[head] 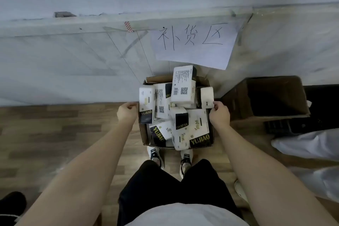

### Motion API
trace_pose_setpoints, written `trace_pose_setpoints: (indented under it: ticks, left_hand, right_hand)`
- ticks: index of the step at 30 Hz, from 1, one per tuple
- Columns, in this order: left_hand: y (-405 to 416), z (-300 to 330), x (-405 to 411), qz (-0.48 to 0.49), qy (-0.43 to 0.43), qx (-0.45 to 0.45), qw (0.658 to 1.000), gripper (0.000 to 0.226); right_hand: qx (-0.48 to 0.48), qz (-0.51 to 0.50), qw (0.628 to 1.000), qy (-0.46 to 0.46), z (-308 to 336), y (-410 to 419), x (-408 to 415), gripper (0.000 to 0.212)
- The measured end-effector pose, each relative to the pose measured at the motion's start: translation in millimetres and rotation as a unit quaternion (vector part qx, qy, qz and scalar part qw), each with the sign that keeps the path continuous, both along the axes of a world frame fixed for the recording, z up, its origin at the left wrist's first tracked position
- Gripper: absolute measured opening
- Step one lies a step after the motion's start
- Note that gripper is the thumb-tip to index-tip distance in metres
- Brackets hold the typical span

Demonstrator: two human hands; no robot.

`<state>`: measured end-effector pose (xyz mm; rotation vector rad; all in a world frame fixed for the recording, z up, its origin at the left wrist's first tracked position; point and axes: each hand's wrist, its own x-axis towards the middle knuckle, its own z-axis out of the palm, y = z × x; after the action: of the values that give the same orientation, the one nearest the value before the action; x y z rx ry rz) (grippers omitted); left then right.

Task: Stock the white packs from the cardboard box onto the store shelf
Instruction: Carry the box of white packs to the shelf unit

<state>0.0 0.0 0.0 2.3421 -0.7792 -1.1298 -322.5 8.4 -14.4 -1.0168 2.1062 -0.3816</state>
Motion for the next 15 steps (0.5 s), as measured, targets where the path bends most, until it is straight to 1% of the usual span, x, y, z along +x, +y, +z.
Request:
trace_pose_setpoints:
  ticks: [2,7,9,10,13,15]
  left_hand:
    - [-7.2,0.3,5.0,0.018,0.025,-0.008,1.000,0.023]
    - [-21.7,-5.6,0.3,-0.021,0.059,0.015,0.998,0.017]
    - [-22.0,-3.5,-10.1,-0.034,0.057,0.021,0.998,0.009]
    - [-21.0,-1.5,-16.2,-0.043,0.054,0.019,0.997,0.010]
    - [-18.8,-5.0,-29.8,-0.076,0.012,0.013,0.997,0.020]
    - [-19.5,-7.2,-32.8,-0.081,-0.013,0.017,0.996,0.023]
  right_hand:
    - [-0.006,-0.014,1.000,-0.012,3.0,-5.8,-0.8,0.040]
    - [0.021,-0.010,0.999,-0.043,3.0,-19.4,4.0,0.044]
    - [0.029,-0.003,0.999,-0.041,1.2,-20.7,7.2,0.047]
    - [0.032,0.003,0.999,-0.041,0.2,-20.6,8.7,0.048]
    - [0.037,0.010,0.998,-0.047,-3.8,-21.9,11.4,0.047]
    - [0.034,0.003,0.998,-0.047,-7.0,-23.8,10.8,0.045]
